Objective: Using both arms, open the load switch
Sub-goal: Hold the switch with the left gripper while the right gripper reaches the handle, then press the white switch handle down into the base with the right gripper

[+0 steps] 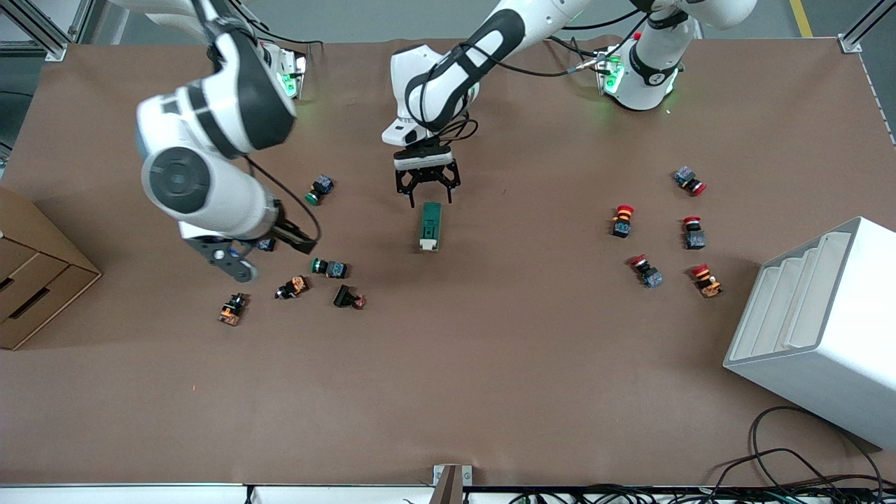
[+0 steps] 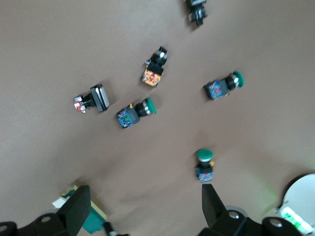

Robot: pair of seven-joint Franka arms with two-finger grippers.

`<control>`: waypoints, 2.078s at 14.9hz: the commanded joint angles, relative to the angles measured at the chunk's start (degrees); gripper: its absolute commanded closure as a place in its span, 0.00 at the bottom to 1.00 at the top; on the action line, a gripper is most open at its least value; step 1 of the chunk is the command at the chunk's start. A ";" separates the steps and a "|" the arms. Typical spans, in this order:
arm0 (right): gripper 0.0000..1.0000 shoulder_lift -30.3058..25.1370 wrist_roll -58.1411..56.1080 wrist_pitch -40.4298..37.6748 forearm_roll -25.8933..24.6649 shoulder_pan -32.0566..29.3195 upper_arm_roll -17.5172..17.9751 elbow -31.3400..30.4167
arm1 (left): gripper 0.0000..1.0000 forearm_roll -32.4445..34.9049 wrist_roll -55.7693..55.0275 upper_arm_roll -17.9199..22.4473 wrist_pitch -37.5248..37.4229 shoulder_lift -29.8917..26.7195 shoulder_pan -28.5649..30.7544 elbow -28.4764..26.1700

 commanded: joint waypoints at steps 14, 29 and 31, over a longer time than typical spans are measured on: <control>0.00 22.52 50.83 15.08 9.02 15.30 -0.41 5.91 | 0.01 33.05 -23.99 0.47 -7.73 7.46 -2.81 -5.31; 0.00 24.91 52.43 11.52 9.45 18.56 0.82 8.01 | 0.01 33.05 -25.50 1.17 -9.58 7.99 -3.08 -4.87; 0.00 24.82 52.16 7.12 9.45 18.47 0.91 10.38 | 0.01 33.05 -25.41 1.35 -9.58 7.90 -2.90 -4.69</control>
